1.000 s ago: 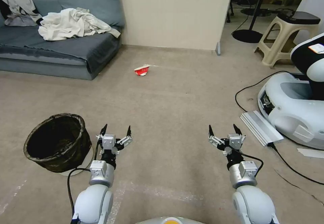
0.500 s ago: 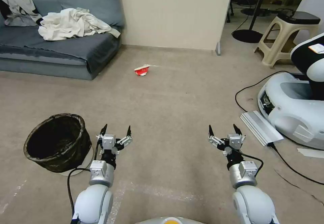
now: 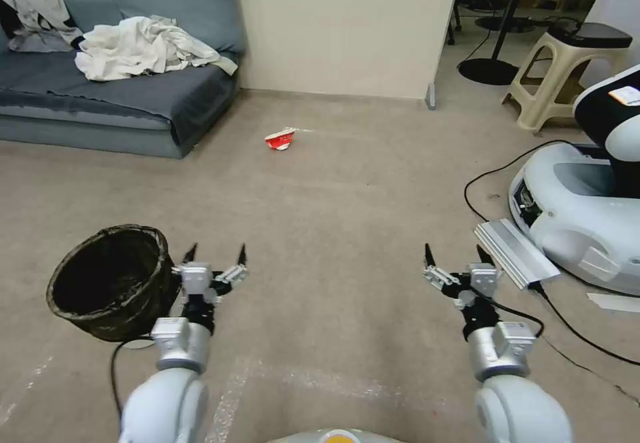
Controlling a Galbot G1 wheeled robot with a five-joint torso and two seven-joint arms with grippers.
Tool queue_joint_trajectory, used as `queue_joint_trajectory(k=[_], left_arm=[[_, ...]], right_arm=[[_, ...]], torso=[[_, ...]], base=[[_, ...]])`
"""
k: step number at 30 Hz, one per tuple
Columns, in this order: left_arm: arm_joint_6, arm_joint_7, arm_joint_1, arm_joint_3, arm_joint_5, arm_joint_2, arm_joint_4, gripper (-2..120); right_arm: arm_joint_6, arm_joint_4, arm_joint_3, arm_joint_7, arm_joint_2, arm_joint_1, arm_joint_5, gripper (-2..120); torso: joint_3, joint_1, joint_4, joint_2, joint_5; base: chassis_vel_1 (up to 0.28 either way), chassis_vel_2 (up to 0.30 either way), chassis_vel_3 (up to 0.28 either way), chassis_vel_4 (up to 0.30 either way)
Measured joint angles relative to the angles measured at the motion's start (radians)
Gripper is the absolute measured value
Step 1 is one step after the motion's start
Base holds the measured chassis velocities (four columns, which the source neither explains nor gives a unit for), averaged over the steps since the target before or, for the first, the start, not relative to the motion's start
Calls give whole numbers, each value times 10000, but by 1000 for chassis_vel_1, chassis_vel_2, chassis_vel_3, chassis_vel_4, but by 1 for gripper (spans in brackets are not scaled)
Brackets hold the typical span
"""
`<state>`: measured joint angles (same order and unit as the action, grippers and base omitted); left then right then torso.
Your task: Pick up the trash can from the floor.
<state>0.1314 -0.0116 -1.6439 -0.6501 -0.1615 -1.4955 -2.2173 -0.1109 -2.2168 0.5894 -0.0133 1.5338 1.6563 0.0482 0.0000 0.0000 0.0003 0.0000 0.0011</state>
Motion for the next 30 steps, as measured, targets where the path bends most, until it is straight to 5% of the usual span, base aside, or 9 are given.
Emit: queue_joint_trajectory(k=[4, 7, 15, 30], left_arm=[[730, -64, -519, -562, -906, 36, -1193, 100], [511, -453, -1001, -1037, -1233, 88, -1749, 100], [-114, -684, -1301, -1134, -1293, 85, -1659, 100], [-158, -691, -1412, -1101, -1276, -13, -1546, 100]], right_arm=[[-325, -1081, 267, 100, 209, 592, 339, 100], [121, -1499, 406, 333, 282, 924, 657, 100], [905, -1318, 406, 469, 247, 986, 789, 100], [1085, -1179, 389, 488, 163, 937, 829, 100]], torso=[[-1, 0, -4, 0, -9], [-2, -2, -3, 1, -9], [-2, -1, -3, 1, -10], [0, -1, -4, 1, -10]], base=[[0, 0, 0, 0], [0, 0, 0, 0], [0, 0, 0, 0], [0, 0, 0, 0]])
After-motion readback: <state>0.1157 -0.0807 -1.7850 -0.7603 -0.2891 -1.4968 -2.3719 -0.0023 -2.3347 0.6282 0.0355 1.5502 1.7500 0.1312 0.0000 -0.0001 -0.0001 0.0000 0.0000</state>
